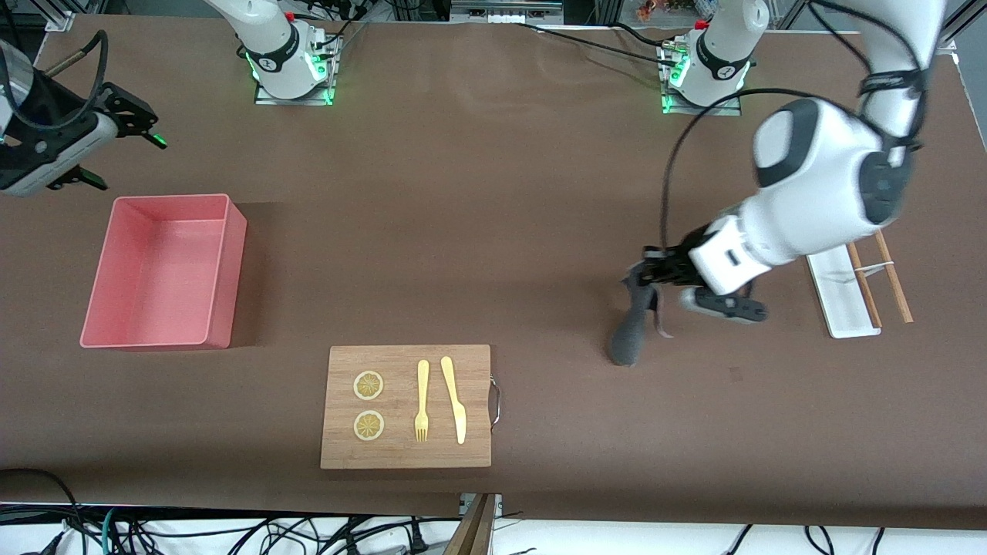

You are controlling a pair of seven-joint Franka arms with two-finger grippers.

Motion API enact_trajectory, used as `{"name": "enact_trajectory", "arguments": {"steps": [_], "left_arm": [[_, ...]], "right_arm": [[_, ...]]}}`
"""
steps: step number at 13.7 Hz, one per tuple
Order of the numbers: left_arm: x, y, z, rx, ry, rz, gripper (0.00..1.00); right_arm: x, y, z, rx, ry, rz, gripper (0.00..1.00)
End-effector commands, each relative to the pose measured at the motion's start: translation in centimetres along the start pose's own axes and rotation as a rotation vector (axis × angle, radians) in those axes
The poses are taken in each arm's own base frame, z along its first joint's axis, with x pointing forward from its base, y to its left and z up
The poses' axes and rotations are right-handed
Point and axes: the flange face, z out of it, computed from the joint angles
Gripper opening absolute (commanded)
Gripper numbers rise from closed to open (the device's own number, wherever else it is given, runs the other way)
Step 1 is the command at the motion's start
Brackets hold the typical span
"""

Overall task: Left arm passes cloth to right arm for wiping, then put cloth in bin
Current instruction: 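Carry the cloth toward the right gripper while the right gripper approaches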

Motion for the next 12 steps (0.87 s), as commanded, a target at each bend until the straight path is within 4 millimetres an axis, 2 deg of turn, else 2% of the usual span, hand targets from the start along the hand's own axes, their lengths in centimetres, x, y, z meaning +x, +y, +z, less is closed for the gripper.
{"name": "enact_trajectory", "arguments": {"steps": [1, 3, 4, 7, 10, 12], "left_arm": [[0.1, 2.2, 0.3, -0.015, 0.031, -0.044, 0.0], [0.0, 2.9, 0.1, -0.027, 0.034, -0.076, 0.0], [0.2, 4.0, -0.8, -0.043, 0.049, -0.091, 0.0], [-0.7, 8.3, -1.4, -0.113, 0.101, -0.159, 0.0], [-2.3, 13.4, -1.7, -0.21, 0.16, -0.306, 0.0], [-3.0, 17.5, -4.5, -0.29, 0.171, -0.384, 0.0]], "right_arm": [[2.7, 0.3, 3.6, 0.172, 0.05, -0.193, 1.0], [5.9, 0.4, 8.0, 0.292, 0.084, -0.307, 1.0], [7.5, 0.3, 10.2, 0.328, 0.099, -0.354, 1.0], [12.5, -1.4, 14.9, 0.366, 0.188, -0.488, 1.0], [18.3, -5.1, 20.1, 0.393, 0.313, -0.591, 1.0], [21.5, -8.0, 22.8, 0.394, 0.407, -0.642, 1.0]]}}
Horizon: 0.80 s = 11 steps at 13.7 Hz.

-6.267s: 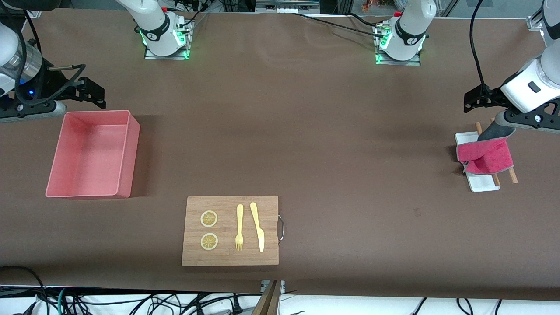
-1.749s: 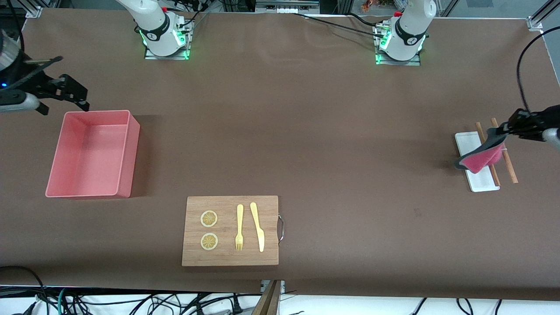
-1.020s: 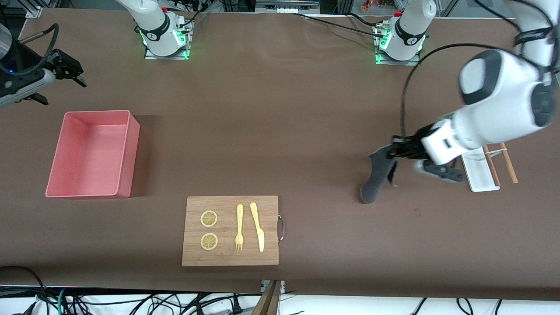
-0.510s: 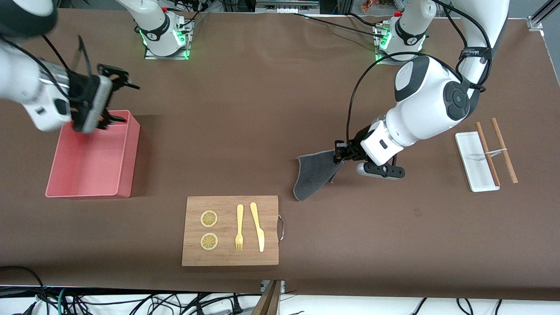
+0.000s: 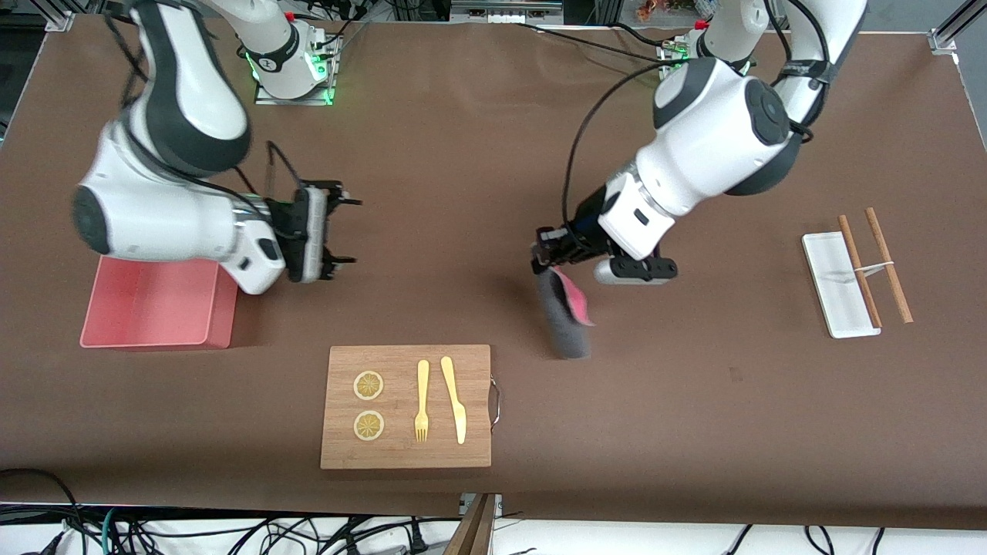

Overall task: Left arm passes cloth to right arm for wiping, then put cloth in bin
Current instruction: 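Carry the cloth toward the right gripper while the right gripper approaches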

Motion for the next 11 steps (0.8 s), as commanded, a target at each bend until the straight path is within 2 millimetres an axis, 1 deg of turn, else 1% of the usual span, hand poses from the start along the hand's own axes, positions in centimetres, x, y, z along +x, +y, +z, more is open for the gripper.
{"name": "enact_trajectory", "arguments": {"steps": [1, 2, 3, 4, 5, 6, 8, 11], "left_arm": [[-1.5, 5.2, -3.5, -0.096, 0.02, -0.132, 0.0], [-2.5, 7.0, -4.6, -0.132, 0.011, -0.191, 0.0], [-3.4, 8.1, -5.4, -0.154, 0.001, -0.23, 0.0], [-3.8, 8.7, -6.0, -0.167, -0.002, -0.26, 0.0], [-4.2, 9.1, -6.3, -0.171, -0.005, -0.279, 0.0], [-4.6, 9.4, -6.7, -0.176, -0.003, -0.29, 0.0], [-4.6, 9.5, -7.0, -0.177, -0.001, -0.301, 0.0], [-4.5, 9.6, -7.5, -0.181, 0.008, -0.301, 0.0]], "right_arm": [[3.1, 0.5, 4.3, -0.035, 0.062, -0.089, 1.0], [4.5, 0.1, 5.6, -0.062, 0.066, -0.109, 1.0], [5.7, -0.3, 6.7, -0.084, 0.085, -0.119, 1.0], [6.8, -0.8, 7.7, -0.099, 0.109, -0.124, 1.0], [7.4, -1.0, 8.6, -0.103, 0.127, -0.118, 1.0], [7.9, -1.2, 8.9, -0.111, 0.138, -0.114, 1.0], [8.3, -1.5, 9.2, -0.115, 0.14, -0.114, 1.0], [8.4, -1.3, 8.4, -0.122, 0.15, -0.116, 1.0]]}}
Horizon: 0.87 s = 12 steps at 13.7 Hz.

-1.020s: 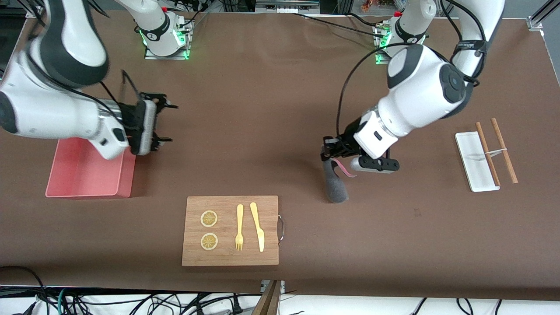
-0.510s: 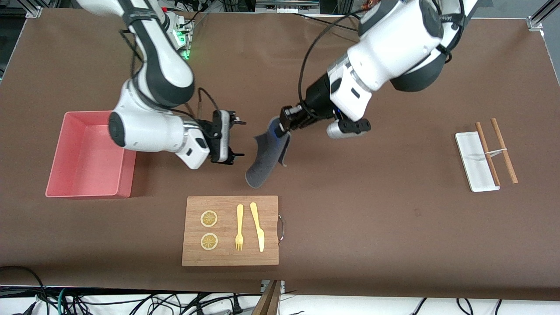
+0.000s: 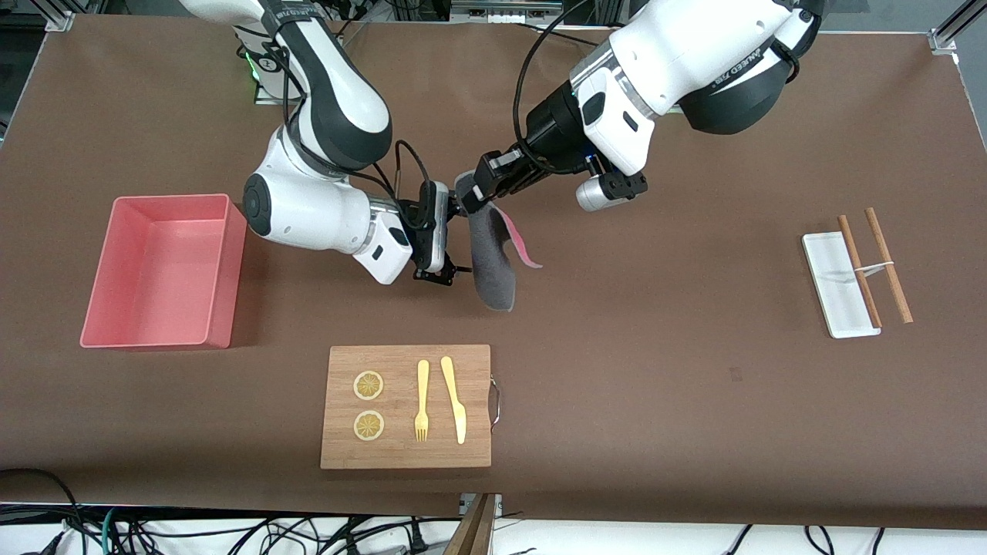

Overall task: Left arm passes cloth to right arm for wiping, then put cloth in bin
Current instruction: 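Grasp the cloth's grey end with the right gripper beside the left gripper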

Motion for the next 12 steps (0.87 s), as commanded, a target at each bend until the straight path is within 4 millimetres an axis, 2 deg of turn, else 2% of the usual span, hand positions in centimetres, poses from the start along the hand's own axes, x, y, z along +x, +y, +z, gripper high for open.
{"name": "enact_trajectory", "arguments": {"steps": [1, 6, 9, 10, 12], "left_arm": [[-0.3, 0.8, -1.2, -0.008, 0.011, -0.008, 0.0], [0.2, 1.1, -2.0, -0.022, 0.023, -0.007, 0.0], [0.1, 1.2, -2.0, -0.025, 0.019, -0.05, 0.0], [-0.3, 1.5, -2.1, -0.03, 0.015, -0.075, 0.0], [-1.4, 2.4, -3.7, -0.048, 0.027, -0.092, 0.0]], "right_arm": [[1.1, 0.4, -1.1, -0.01, 0.036, -0.01, 1.0], [1.2, 1.0, -3.7, -0.021, 0.066, 0.001, 1.0], [2.2, 1.1, -4.9, -0.028, 0.083, 0.008, 1.0], [2.5, 0.7, -5.4, -0.013, 0.082, 0.024, 1.0], [3.3, -0.1, -6.3, 0.0, 0.087, 0.033, 1.0]]}}
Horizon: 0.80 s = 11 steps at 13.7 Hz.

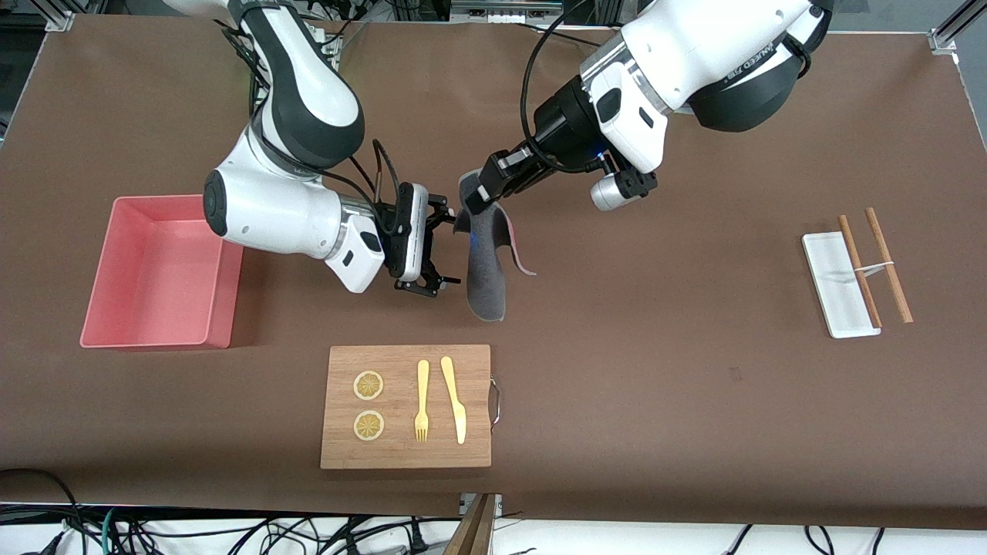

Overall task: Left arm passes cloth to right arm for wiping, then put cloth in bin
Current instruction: 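Grasp the cloth's grey end with the right gripper beside the left gripper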

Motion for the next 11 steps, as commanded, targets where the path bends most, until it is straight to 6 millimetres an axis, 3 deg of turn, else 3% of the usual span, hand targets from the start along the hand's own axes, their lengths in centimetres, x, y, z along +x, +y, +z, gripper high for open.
{"name": "enact_trajectory", "arguments": {"steps": [1, 8, 11], "left_arm": [[-2.0, 1.3, -2.5, -0.017, 0.017, -0.017, 0.0], [-2.2, 1.3, -2.4, -0.017, 0.02, -0.003, 0.0], [-4.0, 1.7, -3.2, -0.015, 0.002, 0.003, 0.0]], "right_arm": [[1.3, -1.1, -1.7, 0.018, 0.023, 0.029, 1.0], [3.2, -3.1, -3.4, 0.032, 0.012, 0.153, 1.0], [3.8, -3.6, -4.1, 0.027, 0.014, 0.155, 1.0]]}}
